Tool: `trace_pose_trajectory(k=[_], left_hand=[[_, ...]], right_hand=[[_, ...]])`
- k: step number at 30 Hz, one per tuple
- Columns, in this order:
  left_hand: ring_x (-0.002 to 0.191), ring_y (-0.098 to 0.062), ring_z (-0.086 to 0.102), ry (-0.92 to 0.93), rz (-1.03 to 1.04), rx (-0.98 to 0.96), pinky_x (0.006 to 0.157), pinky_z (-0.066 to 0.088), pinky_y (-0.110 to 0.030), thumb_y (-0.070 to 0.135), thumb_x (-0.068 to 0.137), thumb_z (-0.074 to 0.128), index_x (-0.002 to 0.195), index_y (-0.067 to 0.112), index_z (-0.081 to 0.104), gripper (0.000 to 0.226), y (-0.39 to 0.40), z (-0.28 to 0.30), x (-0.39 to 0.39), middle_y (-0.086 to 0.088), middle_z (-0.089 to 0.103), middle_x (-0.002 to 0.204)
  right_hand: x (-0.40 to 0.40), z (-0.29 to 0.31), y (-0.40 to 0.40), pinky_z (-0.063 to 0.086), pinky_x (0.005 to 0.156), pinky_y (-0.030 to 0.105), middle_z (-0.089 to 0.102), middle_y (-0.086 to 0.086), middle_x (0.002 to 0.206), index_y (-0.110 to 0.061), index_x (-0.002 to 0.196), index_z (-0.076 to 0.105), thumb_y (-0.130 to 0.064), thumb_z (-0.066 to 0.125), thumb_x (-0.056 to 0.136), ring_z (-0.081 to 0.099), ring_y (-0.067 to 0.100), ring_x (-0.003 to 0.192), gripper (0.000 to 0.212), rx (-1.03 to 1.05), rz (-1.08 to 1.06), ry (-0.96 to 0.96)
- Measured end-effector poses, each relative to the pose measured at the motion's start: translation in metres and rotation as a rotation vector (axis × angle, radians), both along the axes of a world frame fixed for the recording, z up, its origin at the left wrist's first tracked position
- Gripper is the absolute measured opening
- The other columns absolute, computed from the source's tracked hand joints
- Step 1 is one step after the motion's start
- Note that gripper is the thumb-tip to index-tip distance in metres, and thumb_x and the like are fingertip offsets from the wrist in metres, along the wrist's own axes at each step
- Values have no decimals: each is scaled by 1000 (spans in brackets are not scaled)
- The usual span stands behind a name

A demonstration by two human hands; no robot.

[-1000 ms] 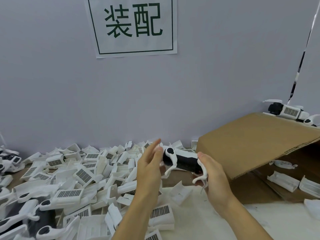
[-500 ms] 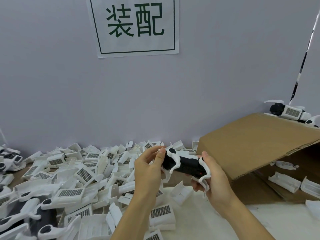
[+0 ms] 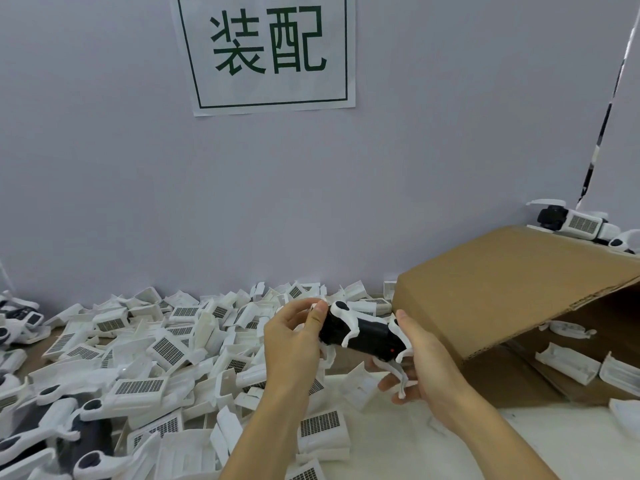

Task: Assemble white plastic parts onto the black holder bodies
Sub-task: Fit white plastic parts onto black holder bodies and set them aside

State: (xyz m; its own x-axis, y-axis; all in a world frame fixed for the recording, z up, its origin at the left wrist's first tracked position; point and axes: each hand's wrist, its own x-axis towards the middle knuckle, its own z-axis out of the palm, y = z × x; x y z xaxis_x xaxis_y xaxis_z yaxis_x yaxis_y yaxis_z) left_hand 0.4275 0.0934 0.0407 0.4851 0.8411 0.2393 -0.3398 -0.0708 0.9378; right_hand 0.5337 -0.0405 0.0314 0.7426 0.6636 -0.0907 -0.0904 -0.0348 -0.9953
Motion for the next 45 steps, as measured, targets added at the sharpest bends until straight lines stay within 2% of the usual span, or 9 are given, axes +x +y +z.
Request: trace_pose_trajectory(k=[3, 6, 9, 16, 22, 27, 35, 41, 45], left_hand=[[83, -22, 73, -18, -5, -35, 59, 57, -27, 23, 93, 71, 97, 18, 72, 6, 2, 0, 0, -6, 78, 96], [89, -12, 74, -33, -27, -55, 69, 55, -24, 28, 93, 70, 105, 22, 73, 14, 4, 1, 0, 3, 78, 100], [75, 9, 69, 3, -40, -39, 67, 50, -21, 32, 92, 70, 104, 39, 73, 13, 5, 1, -2, 19, 75, 92], [72, -18, 71, -18, -142, -144, 63, 56, -24, 35, 92, 70, 108, 24, 74, 20, 4, 1, -3, -3, 77, 85], [77, -38, 68, -21, -106, -159, 66, 56, -40, 23, 93, 70, 110, 20, 62, 19, 5, -2, 1, -27, 71, 99], [92, -34, 74, -72, -82, -121, 60, 58, -34, 0, 94, 64, 100, 22, 64, 23, 4, -5, 2, -10, 72, 106], [94, -32, 73, -93, -80, -78, 65, 59, -37, -3, 95, 62, 92, 27, 65, 31, 3, -5, 1, -8, 70, 108], [92, -33, 74, -184, -42, -191, 61, 59, -35, 8, 94, 67, 105, 16, 64, 14, 1, 0, -2, -19, 70, 112], [75, -29, 74, -156, -3, -208, 56, 59, -35, 32, 76, 79, 101, 16, 67, 32, -3, 8, -5, -14, 73, 95]], right_hand=[[1, 2, 0, 56, 64, 37, 69, 31, 102, -19, 117, 72, -51, 48, 100, 70, 38, 86, 43, 118, -22, -43], [1, 2, -3, 52, 86, 46, 72, 18, 109, -21, 105, 77, -45, 68, 88, 68, 35, 101, 30, 315, -67, -118], [2, 2, -4, 53, 85, 42, 74, 11, 107, -19, 109, 74, -36, 79, 68, 69, 29, 97, 44, 472, -93, -99], [6, -1, -7, 52, 98, 54, 72, 5, 116, -20, 124, 62, -8, 91, 54, 64, 32, 117, 76, 522, -17, -168], [1, 3, -6, 41, 107, 63, 69, -6, 124, -44, 116, 62, -11, 80, 60, 61, 21, 122, 68, 400, -3, -347], [-1, -3, 0, 49, 102, 56, 66, -17, 124, -50, 114, 62, 2, 78, 79, 58, 13, 124, 65, 300, -93, -401], [-4, 2, -1, 50, 101, 54, 71, -20, 111, -36, 109, 68, 12, 74, 79, 61, 13, 119, 57, 330, -127, -430], [-13, 7, -1, 50, 101, 45, 65, -20, 121, -39, 120, 62, -16, 80, 82, 59, 7, 118, 48, 282, -145, -626], [-14, 5, 1, 49, 100, 29, 59, -23, 125, -37, 133, 54, -24, 82, 81, 54, 1, 121, 60, 194, -135, -770]])
